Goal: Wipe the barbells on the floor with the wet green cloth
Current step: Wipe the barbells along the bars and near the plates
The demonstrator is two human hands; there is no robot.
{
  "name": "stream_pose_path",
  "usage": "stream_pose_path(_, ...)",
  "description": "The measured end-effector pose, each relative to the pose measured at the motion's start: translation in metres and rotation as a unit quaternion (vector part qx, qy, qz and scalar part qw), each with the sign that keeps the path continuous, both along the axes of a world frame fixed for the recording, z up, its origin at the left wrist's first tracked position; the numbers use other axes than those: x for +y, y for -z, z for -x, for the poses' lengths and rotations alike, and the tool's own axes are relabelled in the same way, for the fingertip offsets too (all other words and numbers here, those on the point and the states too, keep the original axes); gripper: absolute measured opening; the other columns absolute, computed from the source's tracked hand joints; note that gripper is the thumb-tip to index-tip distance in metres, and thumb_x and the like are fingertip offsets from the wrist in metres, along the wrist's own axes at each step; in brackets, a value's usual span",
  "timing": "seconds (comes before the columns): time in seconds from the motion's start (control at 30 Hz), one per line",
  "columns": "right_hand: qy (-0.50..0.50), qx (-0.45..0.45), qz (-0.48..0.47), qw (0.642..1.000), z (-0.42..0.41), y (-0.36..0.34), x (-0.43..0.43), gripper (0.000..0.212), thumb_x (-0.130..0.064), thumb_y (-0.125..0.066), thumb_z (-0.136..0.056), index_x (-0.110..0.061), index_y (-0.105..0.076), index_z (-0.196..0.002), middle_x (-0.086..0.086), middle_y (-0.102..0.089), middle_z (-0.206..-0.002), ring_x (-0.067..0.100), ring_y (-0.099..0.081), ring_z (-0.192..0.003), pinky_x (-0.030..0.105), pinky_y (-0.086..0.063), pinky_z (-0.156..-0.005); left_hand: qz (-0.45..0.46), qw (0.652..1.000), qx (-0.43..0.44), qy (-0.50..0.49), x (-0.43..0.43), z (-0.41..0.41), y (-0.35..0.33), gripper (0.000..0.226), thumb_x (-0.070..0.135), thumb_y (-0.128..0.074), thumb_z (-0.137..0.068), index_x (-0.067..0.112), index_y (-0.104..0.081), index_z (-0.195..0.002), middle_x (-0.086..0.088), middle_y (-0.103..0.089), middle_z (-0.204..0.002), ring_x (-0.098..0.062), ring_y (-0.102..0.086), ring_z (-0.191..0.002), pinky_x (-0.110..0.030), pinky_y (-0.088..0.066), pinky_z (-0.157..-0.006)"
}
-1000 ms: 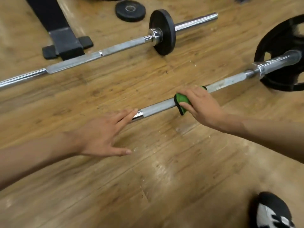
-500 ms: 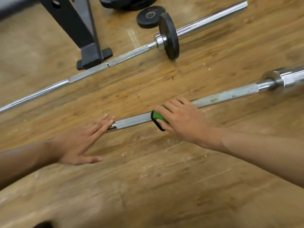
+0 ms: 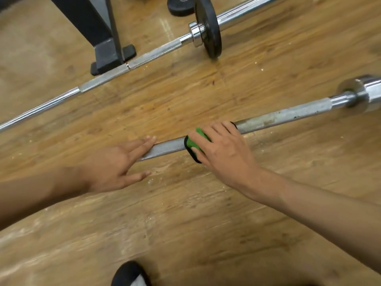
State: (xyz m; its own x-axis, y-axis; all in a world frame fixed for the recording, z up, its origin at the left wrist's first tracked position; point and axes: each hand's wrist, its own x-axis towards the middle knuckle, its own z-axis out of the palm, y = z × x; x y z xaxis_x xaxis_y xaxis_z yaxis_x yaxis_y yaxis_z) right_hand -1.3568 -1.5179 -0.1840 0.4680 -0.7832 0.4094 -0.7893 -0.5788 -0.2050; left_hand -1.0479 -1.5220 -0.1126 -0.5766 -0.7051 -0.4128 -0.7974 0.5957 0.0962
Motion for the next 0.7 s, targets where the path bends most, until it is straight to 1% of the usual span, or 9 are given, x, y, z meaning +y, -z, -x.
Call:
stream_pose_path(0.07,0.000,0.008,0.003,1.000,0.002,-0.001,0.006,0.031,-0.032,-0.047,-0.105,-0.015,-0.063,-0.127,0.008,-0.066,-0.112,0.031,-0.060,-0.104,0.042,-0.040,-0.100,0.019,0.996,0.030,0.085,-0.006,0.020,0.004,0.089,0.071,-0.028,-0.102,0.020,0.004,-0.167,-0.008,-0.019,-0.172,-0.018,-0.025,-0.156,-0.028,-0.030,-0.121)
stream_pose_path(0.13,0.009,0.007,0.005,1.000,0.011,0.000,0.011,0.031,-0.032,-0.048,-0.105,-0.014,-0.064,-0.125,0.007,-0.067,-0.113,0.029,-0.061,-0.106,0.042,-0.040,-0.107,0.040,0.983,0.069,0.167,-0.013,0.039,0.012,0.087,0.060,-0.038,-0.105,0.009,-0.004,-0.167,-0.013,-0.017,-0.173,-0.027,-0.023,-0.158,-0.037,-0.031,-0.123)
stream_pose_path(0.23,0.063,0.006,0.006,0.998,0.027,0.001,0.026,0.031,-0.031,-0.050,-0.104,-0.013,-0.065,-0.124,0.007,-0.068,-0.116,0.028,-0.063,-0.111,0.044,-0.036,-0.117,0.047,0.965,0.112,0.231,-0.023,0.056,0.023,0.084,0.053,-0.042,-0.106,0.001,-0.012,-0.165,-0.015,-0.015,-0.173,-0.029,-0.022,-0.158,-0.042,-0.028,-0.124)
stream_pose_path(0.33,0.103,0.016,-0.030,0.994,0.035,-0.006,0.038,0.034,-0.032,-0.048,-0.105,-0.012,-0.063,-0.129,0.007,-0.067,-0.124,0.028,-0.060,-0.122,0.046,-0.027,-0.125,0.046,0.957,0.142,0.247,-0.027,0.065,0.030,0.083,0.052,-0.040,-0.107,0.001,-0.012,-0.164,-0.017,-0.016,-0.172,-0.026,-0.021,-0.159,-0.034,-0.027,-0.124)
stream_pose_path(0.4,0.126,0.006,-0.060,0.990,0.031,-0.011,0.047,0.037,-0.031,-0.047,-0.105,-0.010,-0.062,-0.131,0.008,-0.066,-0.126,0.028,-0.058,-0.125,0.047,-0.024,-0.126,0.055,0.957,0.152,0.240,-0.022,0.071,0.037,0.085,0.055,-0.039,-0.106,0.001,-0.009,-0.165,-0.016,-0.014,-0.172,-0.021,-0.013,-0.160,-0.021,-0.014,-0.126)
stream_pose_path(0.47,0.150,-0.011,-0.076,0.986,0.021,-0.011,0.057,0.039,-0.030,-0.046,-0.104,-0.008,-0.062,-0.131,0.010,-0.066,-0.126,0.029,-0.057,-0.128,0.050,-0.023,-0.126,0.062,0.959,0.157,0.228,-0.013,0.074,0.046,0.087,0.058,-0.037,-0.105,0.003,-0.005,-0.165,-0.016,-0.013,-0.173,-0.020,-0.008,-0.161,-0.018,-0.006,-0.126)
stream_pose_path(0.5,0.162,-0.017,-0.077,0.984,0.016,-0.009,0.060,0.039,-0.031,-0.045,-0.105,-0.009,-0.063,-0.131,0.010,-0.066,-0.126,0.029,-0.056,-0.129,0.051,-0.023,-0.126,0.069,0.958,0.158,0.228,-0.009,0.076,0.051,0.087,0.059,-0.034,-0.106,0.004,-0.004,-0.165,-0.017,-0.013,-0.173,-0.022,-0.007,-0.161,-0.022,-0.007,-0.127)
stream_pose_path(0.6,0.164,-0.009,-0.042,0.985,0.019,-0.006,0.057,0.041,-0.038,-0.041,-0.110,-0.011,-0.067,-0.125,0.006,-0.070,-0.119,0.027,-0.059,-0.128,0.054,-0.022,-0.126,0.086,0.954,0.163,0.238,0.000,0.080,0.056,0.083,0.057,-0.033,-0.107,0.003,-0.007,-0.165,-0.015,-0.014,-0.173,-0.028,-0.012,-0.161,-0.038,-0.021,-0.125)
stream_pose_path(0.7,0.147,0.029,-0.002,0.989,0.042,-0.003,0.047,0.044,-0.042,-0.041,-0.111,-0.011,-0.071,-0.117,0.005,-0.074,-0.110,0.029,-0.063,-0.124,0.053,-0.020,-0.127,0.089,0.954,0.175,0.227,0.008,0.082,0.055,0.081,0.059,-0.026,-0.108,0.004,-0.010,-0.165,-0.017,-0.023,-0.170,-0.034,-0.026,-0.157,-0.049,-0.038,-0.119)
